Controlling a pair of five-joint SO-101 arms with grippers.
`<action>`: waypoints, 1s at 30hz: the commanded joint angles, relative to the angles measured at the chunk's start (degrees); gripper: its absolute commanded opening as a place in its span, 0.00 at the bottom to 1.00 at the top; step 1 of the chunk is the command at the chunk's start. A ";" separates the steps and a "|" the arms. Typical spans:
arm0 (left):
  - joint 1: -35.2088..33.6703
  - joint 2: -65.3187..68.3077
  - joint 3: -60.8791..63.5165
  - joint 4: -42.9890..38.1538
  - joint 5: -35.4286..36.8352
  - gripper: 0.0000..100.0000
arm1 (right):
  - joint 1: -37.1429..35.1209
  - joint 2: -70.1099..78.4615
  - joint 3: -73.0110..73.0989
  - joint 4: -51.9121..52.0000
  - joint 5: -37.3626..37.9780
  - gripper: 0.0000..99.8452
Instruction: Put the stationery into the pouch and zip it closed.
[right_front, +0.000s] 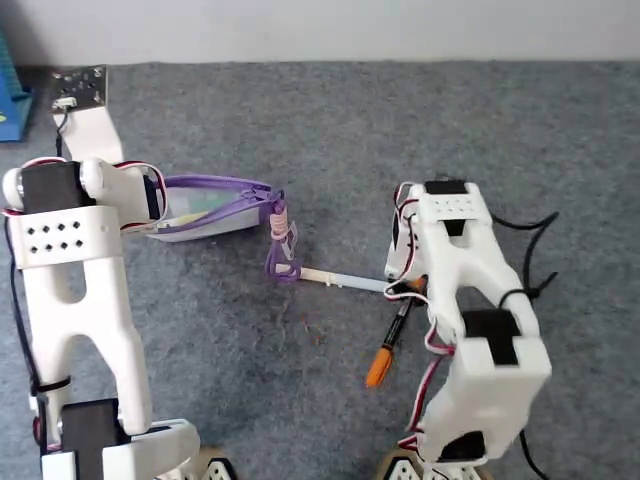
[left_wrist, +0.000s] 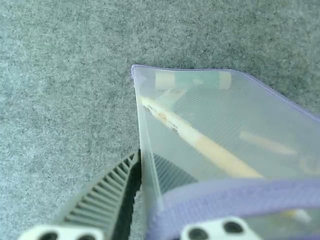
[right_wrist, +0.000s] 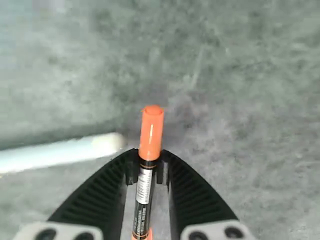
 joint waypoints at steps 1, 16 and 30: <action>0.00 0.00 -0.13 1.49 0.53 0.01 | -0.22 -13.05 -2.02 3.74 3.60 0.01; 0.26 0.18 -0.13 1.49 0.53 0.01 | -18.59 -56.57 -5.54 -0.22 12.75 0.01; 0.26 0.26 -0.13 1.49 0.53 0.01 | -36.70 -50.77 -3.25 -45.76 21.89 0.01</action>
